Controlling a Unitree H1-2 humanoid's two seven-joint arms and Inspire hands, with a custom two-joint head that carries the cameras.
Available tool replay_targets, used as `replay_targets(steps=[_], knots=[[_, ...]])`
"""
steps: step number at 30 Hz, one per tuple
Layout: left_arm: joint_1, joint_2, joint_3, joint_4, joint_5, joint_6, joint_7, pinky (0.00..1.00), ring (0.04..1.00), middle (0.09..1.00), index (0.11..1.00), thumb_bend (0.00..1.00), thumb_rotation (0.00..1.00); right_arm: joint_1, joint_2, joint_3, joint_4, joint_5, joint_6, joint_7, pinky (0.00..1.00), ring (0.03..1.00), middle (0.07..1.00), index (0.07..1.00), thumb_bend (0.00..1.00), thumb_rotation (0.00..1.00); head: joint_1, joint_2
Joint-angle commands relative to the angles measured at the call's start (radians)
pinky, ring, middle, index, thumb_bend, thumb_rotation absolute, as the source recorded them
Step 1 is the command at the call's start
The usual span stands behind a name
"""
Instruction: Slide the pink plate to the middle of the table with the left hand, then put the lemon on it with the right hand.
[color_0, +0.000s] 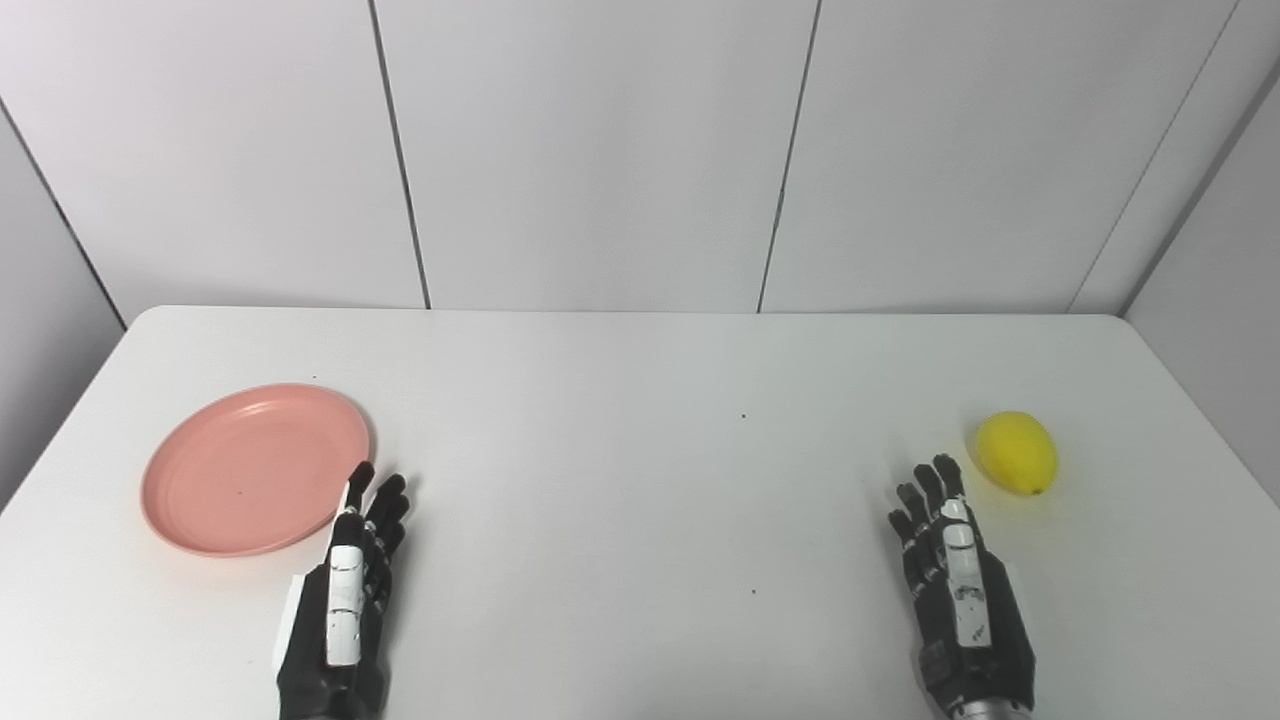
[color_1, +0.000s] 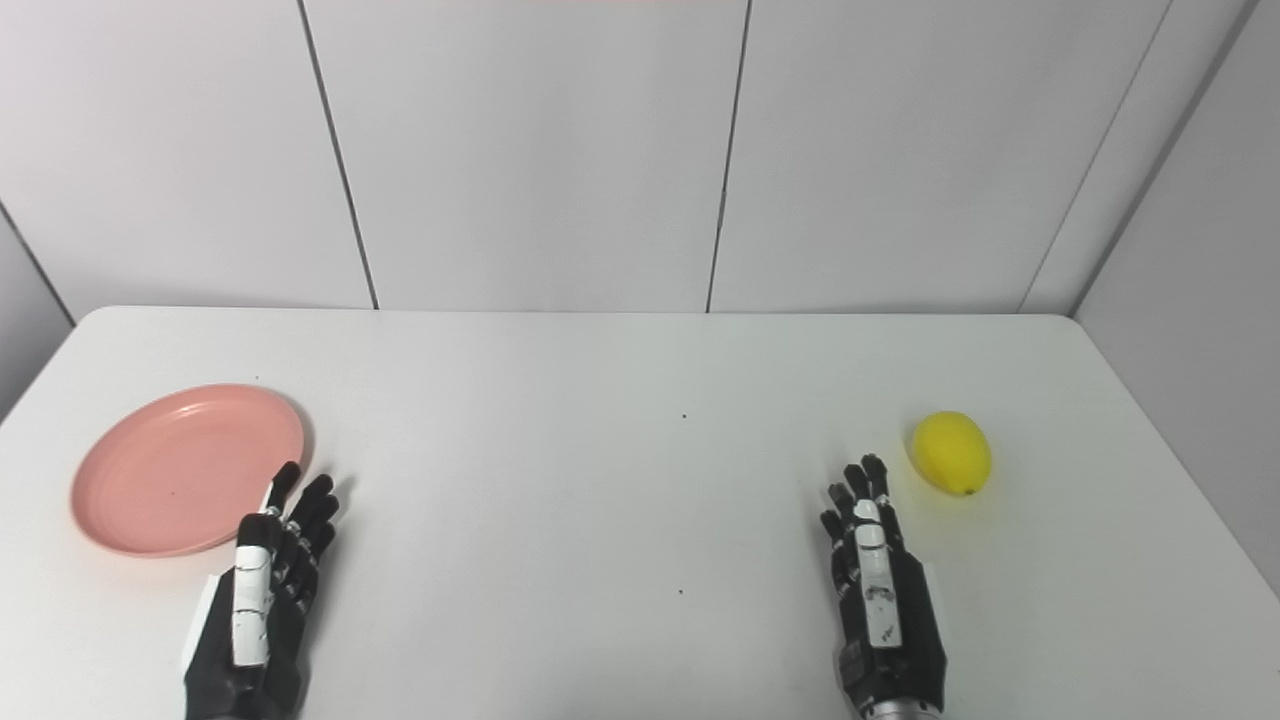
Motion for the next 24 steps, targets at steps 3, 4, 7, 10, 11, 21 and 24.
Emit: replay_targets(steps=[3, 4, 7, 10, 11, 21, 24], knots=[[0.028, 0.044, 0.001, -0.003, -0.008, 0.006, -0.008, 1.00, 0.956, 0.941, 0.969, 0.77, 0.97, 0.030, 0.015, 0.008, 0.045, 0.011, 0.024, 0.002, 1.00, 0.986, 0.989, 0.998, 0.70, 0.79, 0.001, 0.000], [0.028, 0.045, 0.001, -0.002, -0.009, 0.006, -0.009, 1.00, 0.956, 0.941, 0.970, 0.77, 0.97, 0.030, 0.016, 0.009, 0.046, 0.010, 0.023, 0.002, 1.00, 0.986, 0.988, 0.998, 0.70, 0.79, 0.001, 0.000], [0.028, 0.045, 0.002, -0.002, -0.009, 0.006, -0.010, 1.00, 0.957, 0.942, 0.969, 0.77, 0.97, 0.031, 0.016, 0.010, 0.042, 0.008, 0.025, 0.000, 1.00, 0.986, 0.987, 0.997, 0.70, 0.79, 0.000, 0.001], [0.029, 0.046, 0.001, -0.002, -0.007, 0.002, -0.012, 1.00, 0.957, 0.942, 0.971, 0.77, 0.97, 0.030, 0.018, 0.009, 0.042, 0.006, 0.026, -0.003, 1.00, 0.983, 0.984, 0.992, 0.71, 0.79, 0.001, 0.002], [0.029, 0.046, 0.001, -0.002, -0.006, 0.002, -0.012, 1.00, 0.955, 0.940, 0.971, 0.77, 0.97, 0.030, 0.018, 0.008, 0.043, 0.007, 0.026, -0.004, 1.00, 0.982, 0.983, 0.990, 0.71, 0.78, 0.001, 0.002], [0.027, 0.044, 0.001, -0.002, -0.006, 0.008, -0.010, 1.00, 0.956, 0.941, 0.969, 0.77, 0.97, 0.029, 0.019, 0.006, 0.045, 0.015, 0.027, -0.003, 1.00, 0.983, 0.981, 0.987, 0.71, 0.77, 0.003, 0.000], [0.028, 0.040, -0.001, -0.002, 0.000, 0.009, -0.007, 1.00, 0.954, 0.939, 0.965, 0.77, 0.97, 0.029, 0.018, 0.004, 0.045, 0.016, 0.028, -0.003, 1.00, 0.983, 0.982, 0.986, 0.70, 0.77, 0.013, -0.005]])
